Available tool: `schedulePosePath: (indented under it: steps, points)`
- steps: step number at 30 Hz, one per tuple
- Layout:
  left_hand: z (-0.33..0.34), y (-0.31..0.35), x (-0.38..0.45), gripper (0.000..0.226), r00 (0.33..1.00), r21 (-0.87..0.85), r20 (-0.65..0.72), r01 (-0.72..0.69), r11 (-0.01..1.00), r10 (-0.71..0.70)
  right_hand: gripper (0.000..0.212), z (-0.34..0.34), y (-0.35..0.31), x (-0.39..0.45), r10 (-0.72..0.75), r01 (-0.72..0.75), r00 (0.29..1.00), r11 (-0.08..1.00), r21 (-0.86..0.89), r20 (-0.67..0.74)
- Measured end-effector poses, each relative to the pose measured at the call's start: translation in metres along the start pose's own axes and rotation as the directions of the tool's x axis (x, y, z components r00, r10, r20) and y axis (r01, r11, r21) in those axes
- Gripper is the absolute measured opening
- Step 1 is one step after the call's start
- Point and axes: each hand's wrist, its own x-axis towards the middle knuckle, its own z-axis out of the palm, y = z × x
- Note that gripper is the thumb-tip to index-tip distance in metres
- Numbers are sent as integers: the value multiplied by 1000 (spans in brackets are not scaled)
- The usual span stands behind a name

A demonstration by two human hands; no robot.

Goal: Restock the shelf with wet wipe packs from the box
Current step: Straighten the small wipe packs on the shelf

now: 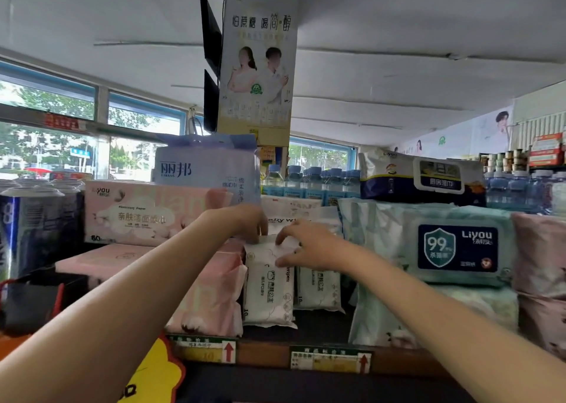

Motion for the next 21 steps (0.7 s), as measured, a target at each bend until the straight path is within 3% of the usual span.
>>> schedulePosePath:
  steps: [4,7,11,15,21]
  points:
    - [-1,-2,6,39,999,-185,0,-44,982,45,55,22,-5,-2,-107,76,982,978,-195,-155]
    - [-7,-3,2,33,991,-301,83,-76,950,105,52,25,-5,-4,-68,67,996,998,-12,-65]
    - [0,-8,6,34,988,-231,136,-45,972,78,42,-7,3,-5,-21,14,998,993,119,55]
    - [3,-9,7,34,991,-185,122,-26,982,49,37,-47,20,-5,126,-117,988,989,-93,91]
    - [8,3,7,46,993,-145,103,-42,989,57,30,-18,28,7,233,-204,966,952,-227,109]
